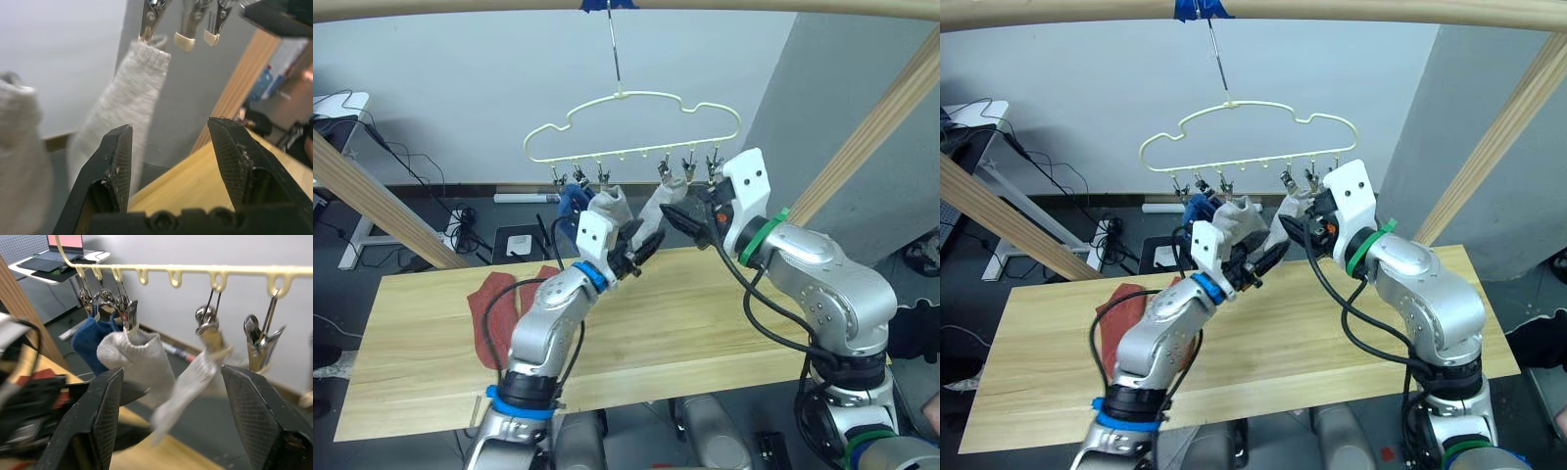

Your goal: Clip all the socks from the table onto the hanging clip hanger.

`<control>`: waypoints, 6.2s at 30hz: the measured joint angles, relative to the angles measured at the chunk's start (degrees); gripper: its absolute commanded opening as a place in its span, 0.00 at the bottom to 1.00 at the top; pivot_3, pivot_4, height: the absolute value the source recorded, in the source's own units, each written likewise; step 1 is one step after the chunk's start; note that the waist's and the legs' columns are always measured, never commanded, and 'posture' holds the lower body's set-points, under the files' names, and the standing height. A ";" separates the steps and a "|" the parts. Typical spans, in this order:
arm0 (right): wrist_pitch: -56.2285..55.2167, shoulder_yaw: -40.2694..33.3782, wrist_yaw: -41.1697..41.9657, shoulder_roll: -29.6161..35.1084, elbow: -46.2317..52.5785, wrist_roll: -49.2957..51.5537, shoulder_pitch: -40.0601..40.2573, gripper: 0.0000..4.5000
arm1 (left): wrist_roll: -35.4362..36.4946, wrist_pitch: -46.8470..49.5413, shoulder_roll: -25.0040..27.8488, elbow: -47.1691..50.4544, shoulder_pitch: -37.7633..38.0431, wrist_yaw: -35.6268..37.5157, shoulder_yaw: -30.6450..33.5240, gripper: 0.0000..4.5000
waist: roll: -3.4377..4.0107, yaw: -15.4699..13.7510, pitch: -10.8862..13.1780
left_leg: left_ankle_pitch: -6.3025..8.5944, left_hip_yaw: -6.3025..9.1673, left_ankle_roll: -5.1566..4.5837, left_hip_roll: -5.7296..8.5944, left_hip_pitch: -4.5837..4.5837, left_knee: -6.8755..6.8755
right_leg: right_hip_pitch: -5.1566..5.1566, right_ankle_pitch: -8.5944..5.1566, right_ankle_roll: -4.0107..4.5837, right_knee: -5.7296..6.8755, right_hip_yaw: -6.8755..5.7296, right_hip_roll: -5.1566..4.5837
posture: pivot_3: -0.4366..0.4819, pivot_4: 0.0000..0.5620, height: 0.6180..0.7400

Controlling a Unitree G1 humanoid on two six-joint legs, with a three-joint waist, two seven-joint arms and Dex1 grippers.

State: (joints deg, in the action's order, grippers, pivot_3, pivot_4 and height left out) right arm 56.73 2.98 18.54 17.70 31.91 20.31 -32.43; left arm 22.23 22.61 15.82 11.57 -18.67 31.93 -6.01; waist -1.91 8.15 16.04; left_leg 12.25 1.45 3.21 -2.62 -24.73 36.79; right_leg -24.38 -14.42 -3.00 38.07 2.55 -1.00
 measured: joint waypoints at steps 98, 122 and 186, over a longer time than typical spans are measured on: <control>-21.32 -1.64 -24.53 -25.11 -26.90 -15.80 -8.50 0.48 | 2.39 3.23 10.75 3.26 -5.61 9.74 5.61 0.61 | -0.04 -0.23 -0.11 | -0.07 -0.01 0.01 0.03 0.23 0.26 | -0.04 0.26 0.33 0.85 0.04 -0.04 | 0.30 0.35 1.00; -14.73 -1.64 -32.23 -25.36 -22.07 -11.88 -7.50 0.48 | 1.69 3.23 10.82 2.90 -5.62 9.80 5.38 0.61 | -0.04 -0.21 -0.13 | -0.07 0.00 0.00 0.03 0.23 0.25 | -0.04 0.26 0.33 0.85 0.04 -0.04 | 0.29 0.35 1.00; -15.97 0.43 -31.39 -25.34 -21.94 -7.05 -7.22 0.04 | -13.62 3.24 -1.60 -23.73 5.56 -25.65 14.78 1.00 | -0.10 -0.19 -0.27 | -0.09 -0.02 -0.04 0.01 0.27 0.25 | -0.05 0.27 0.35 0.89 0.03 -0.04 | 0.27 0.39 1.00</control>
State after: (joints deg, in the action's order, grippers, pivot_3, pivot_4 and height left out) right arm 40.77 3.41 -12.85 -7.64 9.97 13.25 -39.64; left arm 8.61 25.85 14.23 -12.16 -13.11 6.27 8.77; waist -2.01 7.96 15.77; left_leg 12.16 1.44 3.17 -2.61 -24.46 37.04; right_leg -24.43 -14.15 -2.65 38.96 2.58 -1.04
